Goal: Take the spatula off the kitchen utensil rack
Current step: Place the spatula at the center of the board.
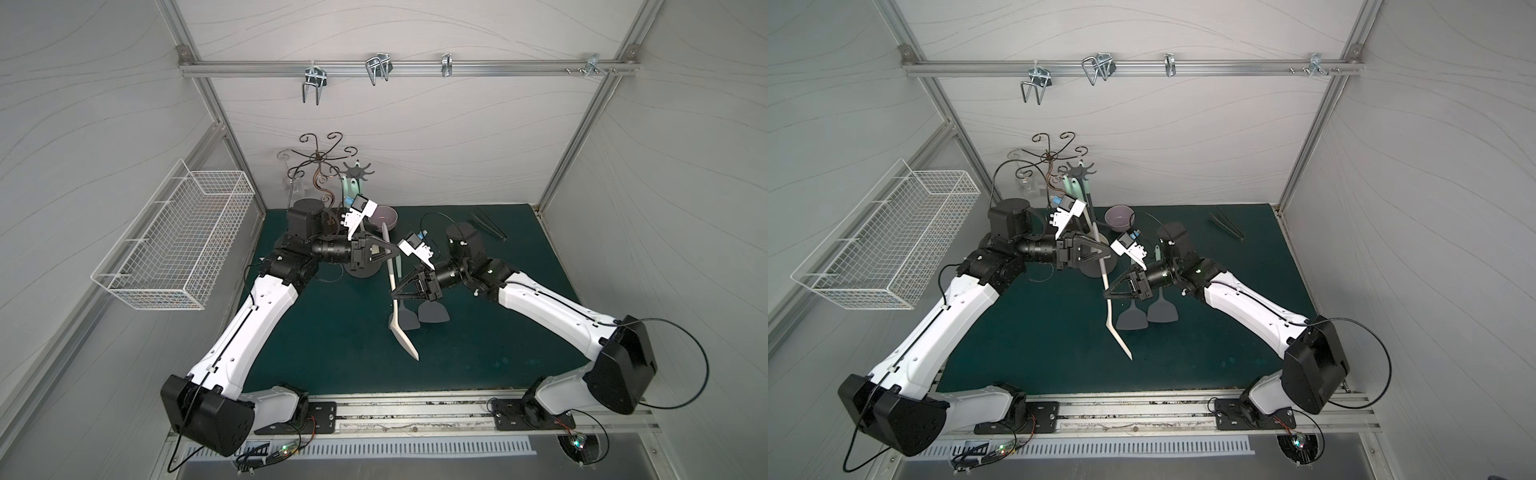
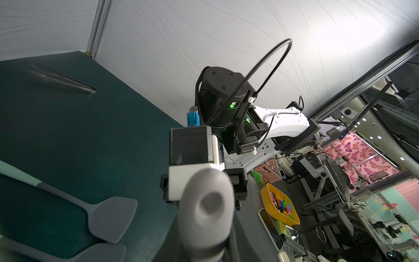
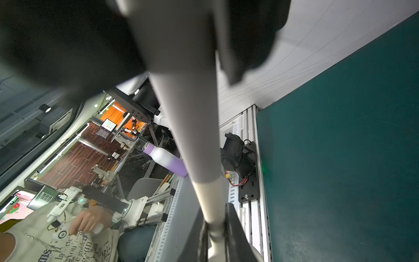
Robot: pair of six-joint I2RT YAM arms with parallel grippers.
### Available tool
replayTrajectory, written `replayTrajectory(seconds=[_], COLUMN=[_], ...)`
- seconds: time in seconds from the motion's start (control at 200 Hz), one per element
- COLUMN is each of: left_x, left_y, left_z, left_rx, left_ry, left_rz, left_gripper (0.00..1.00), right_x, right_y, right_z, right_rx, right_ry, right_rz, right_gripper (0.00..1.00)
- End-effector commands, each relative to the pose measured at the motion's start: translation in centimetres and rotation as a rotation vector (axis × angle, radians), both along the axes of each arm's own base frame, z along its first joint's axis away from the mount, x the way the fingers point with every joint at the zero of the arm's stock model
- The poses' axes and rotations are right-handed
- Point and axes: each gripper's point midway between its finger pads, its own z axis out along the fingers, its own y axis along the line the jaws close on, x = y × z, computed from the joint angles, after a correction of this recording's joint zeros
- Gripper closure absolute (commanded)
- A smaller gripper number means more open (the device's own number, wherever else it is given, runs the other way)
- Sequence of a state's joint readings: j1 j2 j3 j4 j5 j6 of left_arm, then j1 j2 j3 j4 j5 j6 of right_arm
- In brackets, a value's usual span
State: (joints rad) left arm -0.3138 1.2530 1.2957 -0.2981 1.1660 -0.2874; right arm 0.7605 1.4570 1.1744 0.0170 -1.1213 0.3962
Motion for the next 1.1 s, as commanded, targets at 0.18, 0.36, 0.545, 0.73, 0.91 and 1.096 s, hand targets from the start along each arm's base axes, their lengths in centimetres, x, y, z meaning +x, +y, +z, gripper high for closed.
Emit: replayTrajectory(seconds=[0.18,0.36,0.545,0.73,0.91,1.096], left_x=[2.4,5.1,6.2,4.8,5.1,6.0], left_y=[1.5,4.5,5.3,1.0,-0.9,-1.5], left_z=[-0.8,-2.8,-5.8,-7.7,-8.6,-8.7], left_rx=[0.087,0.194,0.171,0.19,0.169,0.157], left_ry=[-0.078,-0.046,0.115,0.122,0.151,0.158], left_rz=[0.18,0.483,0.656,0.601,0.566,0.573], left_gripper=[0.62,0.22,0.25,0.32,0.38,0.43], right_x=[1.3,6.0,8.5,9.4,9.5,8.8], right_y=[0.5,-0.9,-2.6,-3.1,-3.2,-2.5], right_z=[-1.3,-4.3,-5.6,-6.2,-6.4,-6.3], right_rx=[-0.078,-0.266,-0.42,-0.522,-0.547,-0.512], right_ry=[0.006,-0.199,-0.458,-0.531,-0.527,-0.512], right_rz=[-0.11,-0.514,-0.796,-0.901,-0.933,-0.893], right_gripper=[1.0,1.0,1.0,1.0,1.0,1.0])
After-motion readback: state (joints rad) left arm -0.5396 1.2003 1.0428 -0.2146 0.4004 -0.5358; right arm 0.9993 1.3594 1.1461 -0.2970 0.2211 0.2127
